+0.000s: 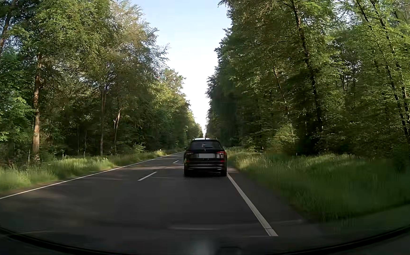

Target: Follow the waypoints while adhering to traffic rules and regulations

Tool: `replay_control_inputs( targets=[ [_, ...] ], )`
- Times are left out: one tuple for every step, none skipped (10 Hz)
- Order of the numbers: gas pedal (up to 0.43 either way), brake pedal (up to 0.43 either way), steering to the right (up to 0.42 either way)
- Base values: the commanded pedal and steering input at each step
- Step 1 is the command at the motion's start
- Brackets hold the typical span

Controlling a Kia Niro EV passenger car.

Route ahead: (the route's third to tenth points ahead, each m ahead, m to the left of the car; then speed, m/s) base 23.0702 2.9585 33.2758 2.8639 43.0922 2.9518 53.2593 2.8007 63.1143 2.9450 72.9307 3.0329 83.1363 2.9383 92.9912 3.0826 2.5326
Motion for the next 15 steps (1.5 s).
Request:
replay_control_inputs(
  targets=[
    [0.000,0.000,0.000],
    [0.000,0.000,-0.003],
    [0.000,0.006,-0.004],
    [0.000,0.000,-0.004],
    [0.000,0.000,-0.004],
    [0.000,0.000,-0.004],
    [0.000,0.000,-0.004],
    [0.000,0.000,-0.004],
    [0.000,0.000,-0.004],
    [0.000,0.000,-0.004],
    [0.000,0.000,-0.004],
    [0.000,0.000,-0.004],
    [0.000,0.000,-0.004],
    [0.000,0.000,-0.004],
    [0.000,0.000,-0.004]
  ],
)
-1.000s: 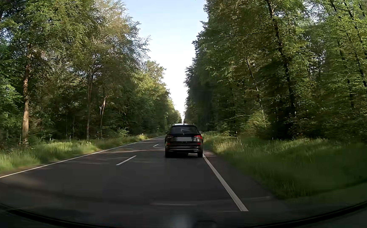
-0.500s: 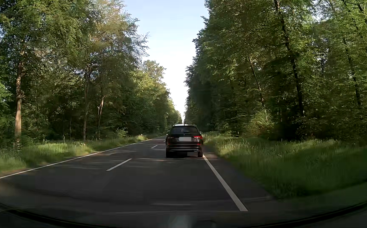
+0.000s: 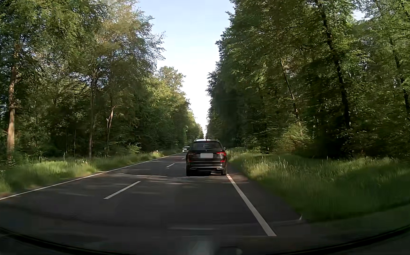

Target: Follow the waypoints while adhering to traffic rules and regulations

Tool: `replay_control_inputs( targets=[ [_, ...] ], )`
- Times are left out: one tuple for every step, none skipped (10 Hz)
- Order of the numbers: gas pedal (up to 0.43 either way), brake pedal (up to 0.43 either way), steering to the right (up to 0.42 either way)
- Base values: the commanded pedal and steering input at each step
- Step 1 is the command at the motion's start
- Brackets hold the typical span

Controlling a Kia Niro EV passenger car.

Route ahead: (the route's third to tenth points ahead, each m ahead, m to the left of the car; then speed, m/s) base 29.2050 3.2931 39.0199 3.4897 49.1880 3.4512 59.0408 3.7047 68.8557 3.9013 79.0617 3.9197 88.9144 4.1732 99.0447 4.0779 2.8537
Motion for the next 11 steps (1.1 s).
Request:
replay_control_inputs(
  targets=[
    [0.000,0.000,-0.003],
    [0.000,0.000,-0.002],
    [0.000,0.000,-0.001],
    [0.000,0.000,0.000],
    [0.000,0.000,-0.001],
    [0.000,0.000,0.000],
    [0.000,0.000,0.000],
    [0.000,0.000,0.001],
    [0.000,0.000,0.002],
    [0.000,0.000,0.002],
    [0.000,0.000,0.002]
  ],
)
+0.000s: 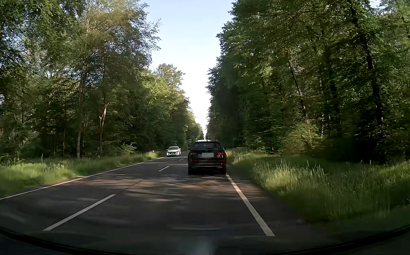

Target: Follow the waypoints while adhering to traffic rules and regulations

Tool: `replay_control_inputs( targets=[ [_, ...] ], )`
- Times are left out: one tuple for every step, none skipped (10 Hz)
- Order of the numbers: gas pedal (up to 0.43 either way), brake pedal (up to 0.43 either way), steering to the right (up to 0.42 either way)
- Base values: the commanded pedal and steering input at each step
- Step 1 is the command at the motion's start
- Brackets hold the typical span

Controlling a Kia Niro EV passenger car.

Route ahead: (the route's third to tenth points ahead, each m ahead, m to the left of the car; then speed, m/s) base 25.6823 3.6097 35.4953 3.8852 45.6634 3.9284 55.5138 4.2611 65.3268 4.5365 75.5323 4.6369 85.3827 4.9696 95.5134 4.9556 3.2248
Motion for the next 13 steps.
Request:
replay_control_inputs(
  targets=[
    [0.000,0.000,0.002],
    [0.000,0.000,0.003],
    [0.000,0.000,0.003],
    [0.000,0.000,0.003],
    [0.000,0.000,0.004],
    [0.000,0.000,0.004],
    [0.000,0.000,0.005],
    [0.000,0.000,0.004],
    [0.000,0.000,0.003],
    [0.000,0.000,0.001],
    [0.000,0.000,0.000],
    [0.000,0.000,0.000],
    [0.000,0.000,0.000]
  ],
)
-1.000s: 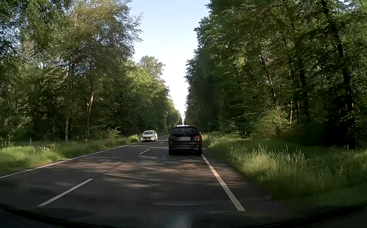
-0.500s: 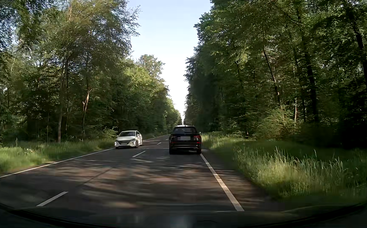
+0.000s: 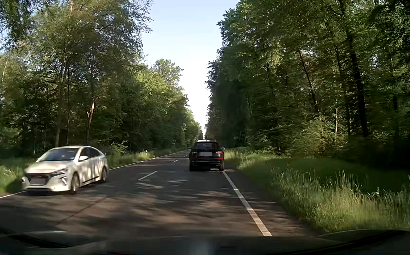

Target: Follow the waypoints while adhering to traffic rules and regulations

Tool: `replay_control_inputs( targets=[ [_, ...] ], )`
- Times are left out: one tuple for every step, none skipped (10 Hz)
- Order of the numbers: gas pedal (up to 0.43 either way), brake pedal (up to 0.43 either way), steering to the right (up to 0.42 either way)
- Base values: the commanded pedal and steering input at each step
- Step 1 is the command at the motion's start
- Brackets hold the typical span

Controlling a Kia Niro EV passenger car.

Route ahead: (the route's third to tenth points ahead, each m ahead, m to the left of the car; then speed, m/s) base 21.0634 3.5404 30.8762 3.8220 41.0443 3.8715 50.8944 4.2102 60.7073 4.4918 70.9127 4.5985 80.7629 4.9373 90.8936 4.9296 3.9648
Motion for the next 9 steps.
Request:
replay_control_inputs(
  targets=[
    [0.000,0.000,-0.001],
    [0.000,0.000,-0.003],
    [0.000,0.000,-0.004],
    [0.000,0.000,-0.004],
    [0.000,0.000,-0.004],
    [0.000,0.000,-0.004],
    [0.000,0.000,-0.004],
    [0.000,0.000,-0.004],
    [0.000,0.000,-0.003]
  ],
)
